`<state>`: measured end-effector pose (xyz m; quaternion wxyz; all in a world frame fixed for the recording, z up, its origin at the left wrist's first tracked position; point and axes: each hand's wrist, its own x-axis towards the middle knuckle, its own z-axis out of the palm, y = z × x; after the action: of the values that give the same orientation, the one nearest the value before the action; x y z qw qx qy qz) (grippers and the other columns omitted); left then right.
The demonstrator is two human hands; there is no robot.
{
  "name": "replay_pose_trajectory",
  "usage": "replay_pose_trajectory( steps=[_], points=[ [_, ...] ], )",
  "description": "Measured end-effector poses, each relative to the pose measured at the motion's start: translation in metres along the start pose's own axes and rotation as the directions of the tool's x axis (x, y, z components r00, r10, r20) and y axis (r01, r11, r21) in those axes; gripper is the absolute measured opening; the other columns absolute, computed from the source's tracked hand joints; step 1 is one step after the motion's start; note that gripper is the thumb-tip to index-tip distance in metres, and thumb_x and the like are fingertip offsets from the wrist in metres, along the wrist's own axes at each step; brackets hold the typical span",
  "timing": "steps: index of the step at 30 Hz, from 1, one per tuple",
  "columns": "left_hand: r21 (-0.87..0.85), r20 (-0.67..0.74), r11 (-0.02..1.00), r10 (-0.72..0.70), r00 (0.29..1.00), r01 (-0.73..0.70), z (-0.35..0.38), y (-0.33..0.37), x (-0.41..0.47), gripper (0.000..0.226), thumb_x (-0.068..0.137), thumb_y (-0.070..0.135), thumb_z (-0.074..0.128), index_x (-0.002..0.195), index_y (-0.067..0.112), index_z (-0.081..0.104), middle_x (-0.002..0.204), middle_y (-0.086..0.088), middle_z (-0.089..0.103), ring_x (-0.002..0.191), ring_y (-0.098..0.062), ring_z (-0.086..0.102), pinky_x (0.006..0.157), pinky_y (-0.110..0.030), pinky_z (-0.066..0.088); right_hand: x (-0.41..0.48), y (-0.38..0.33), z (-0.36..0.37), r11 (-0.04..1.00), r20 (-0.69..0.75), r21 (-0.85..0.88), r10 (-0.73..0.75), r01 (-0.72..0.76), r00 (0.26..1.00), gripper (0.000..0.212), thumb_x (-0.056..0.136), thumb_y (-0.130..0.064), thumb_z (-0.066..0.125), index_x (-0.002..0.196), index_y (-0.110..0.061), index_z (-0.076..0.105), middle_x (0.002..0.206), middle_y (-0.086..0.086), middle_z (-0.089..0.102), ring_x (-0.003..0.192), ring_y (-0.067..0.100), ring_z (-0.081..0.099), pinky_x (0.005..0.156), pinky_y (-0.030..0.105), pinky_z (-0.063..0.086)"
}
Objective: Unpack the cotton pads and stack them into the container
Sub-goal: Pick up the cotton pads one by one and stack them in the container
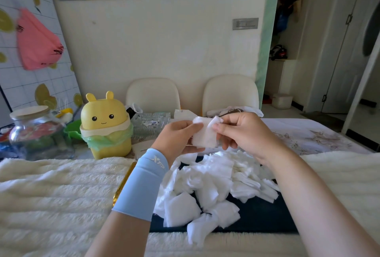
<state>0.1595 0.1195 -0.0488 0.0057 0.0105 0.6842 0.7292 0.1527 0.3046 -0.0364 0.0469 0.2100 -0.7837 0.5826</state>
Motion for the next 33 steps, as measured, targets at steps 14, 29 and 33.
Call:
replay_pose_trajectory(
  steps=[14, 29, 33],
  points=[
    [-0.056, 0.1, 0.998, -0.015, 0.995, 0.021, 0.006, -0.002, -0.003, 0.025, 0.096, 0.017, 0.063, 0.111, -0.002, 0.069, 0.103, -0.021, 0.072, 0.082, -0.028, 0.073, 0.074, -0.035, 0.063, 0.003, 0.001, -0.008, 0.932, -0.035, 0.266, 0.264, -0.245, 0.964, 0.021, 0.092, -0.031, 0.07, 0.088, -0.011, 0.073, 0.067, -0.001, 0.063, 0.048, 0.012, 0.047, 0.045, 0.023, 0.027],
    [-0.024, 0.065, 1.0, -0.012, 0.998, 0.013, 0.013, -0.002, -0.003, 0.054, 0.07, 0.042, 0.08, 0.109, 0.006, 0.072, 0.106, -0.014, 0.075, 0.095, -0.025, 0.073, 0.074, -0.033, 0.061, 0.001, -0.005, -0.006, 0.98, -0.208, -0.02, 0.19, -0.198, 0.96, 0.027, 0.089, -0.03, 0.069, 0.079, -0.005, 0.073, 0.059, -0.004, 0.059, 0.045, 0.014, 0.048, 0.041, 0.019, 0.034],
    [0.016, 0.009, 0.999, 0.045, 0.999, -0.045, 0.016, -0.005, -0.003, 0.025, 0.086, 0.019, 0.075, 0.106, 0.004, 0.072, 0.105, -0.018, 0.074, 0.092, -0.025, 0.074, 0.073, -0.032, 0.06, -0.002, -0.007, -0.002, 0.983, -0.176, -0.047, 0.166, -0.176, 0.97, 0.028, 0.086, -0.038, 0.076, 0.083, -0.01, 0.077, 0.064, 0.001, 0.066, 0.045, 0.011, 0.051, 0.04, 0.017, 0.035]
  ],
)
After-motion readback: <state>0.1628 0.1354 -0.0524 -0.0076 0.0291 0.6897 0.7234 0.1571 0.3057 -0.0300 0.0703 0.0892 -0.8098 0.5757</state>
